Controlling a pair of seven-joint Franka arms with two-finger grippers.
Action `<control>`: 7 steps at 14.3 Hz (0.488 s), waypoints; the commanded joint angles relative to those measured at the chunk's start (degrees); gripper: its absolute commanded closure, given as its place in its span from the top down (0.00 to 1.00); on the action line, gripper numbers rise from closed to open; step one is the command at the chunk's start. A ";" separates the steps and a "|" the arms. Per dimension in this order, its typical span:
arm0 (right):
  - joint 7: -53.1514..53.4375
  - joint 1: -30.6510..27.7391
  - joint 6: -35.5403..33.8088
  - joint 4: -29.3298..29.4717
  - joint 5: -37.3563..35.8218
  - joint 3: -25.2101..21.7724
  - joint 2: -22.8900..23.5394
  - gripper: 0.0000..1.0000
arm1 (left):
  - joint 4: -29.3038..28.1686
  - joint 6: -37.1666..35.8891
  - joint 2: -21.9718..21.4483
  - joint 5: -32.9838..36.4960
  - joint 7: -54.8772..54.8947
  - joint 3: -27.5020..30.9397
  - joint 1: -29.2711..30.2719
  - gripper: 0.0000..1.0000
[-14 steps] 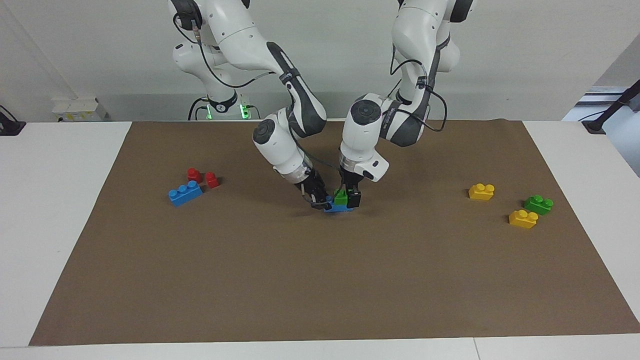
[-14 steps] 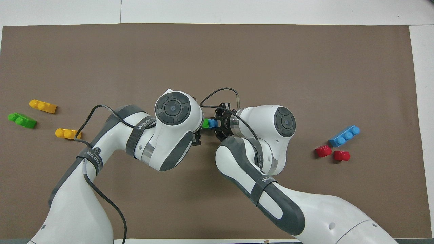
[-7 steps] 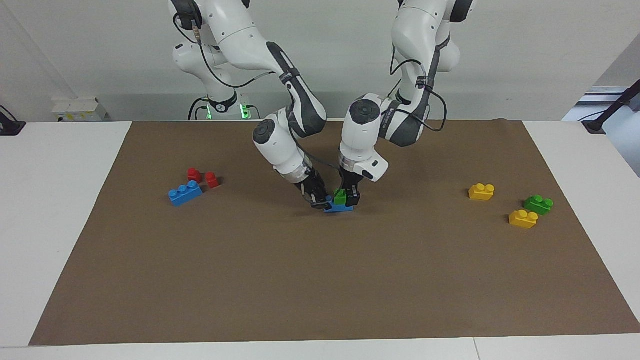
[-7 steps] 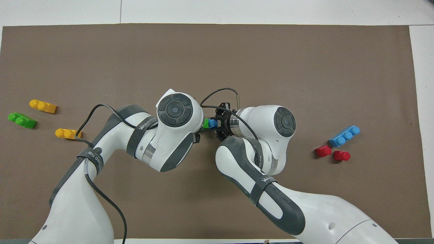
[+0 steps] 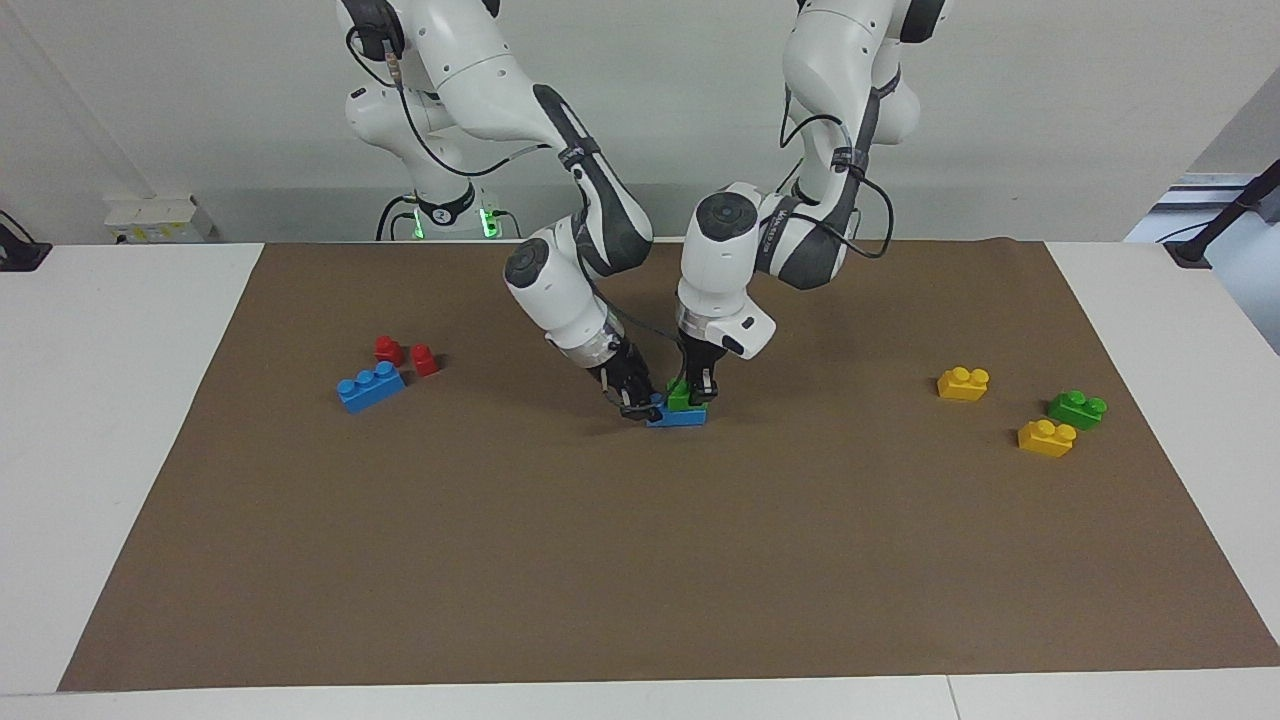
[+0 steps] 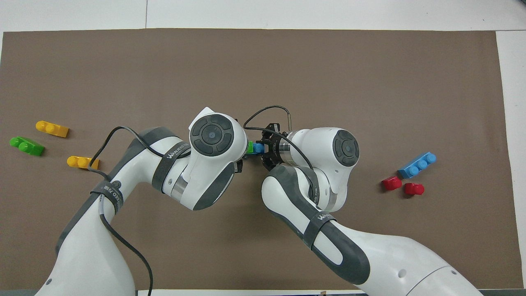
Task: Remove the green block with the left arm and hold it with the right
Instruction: 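Pull the green brick away with the left gripper while the right gripper pulls blue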
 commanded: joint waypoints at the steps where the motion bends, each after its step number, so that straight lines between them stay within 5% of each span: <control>1: -1.20 0.45 0.66 -0.45 1.70 0.02 0.21 0.00 | -0.42 -6.56 -6.80 0.46 2.95 0.58 1.22 0.00; 4: -2.51 -0.77 -1.00 0.34 1.44 -0.16 0.13 0.00 | -0.16 -11.92 -11.64 -1.30 7.85 0.67 3.58 0.00; 7: -10.05 -7.87 -12.74 3.76 -0.32 -0.69 -1.80 0.00 | 0.37 -17.99 -16.47 -4.19 20.67 0.76 9.46 0.00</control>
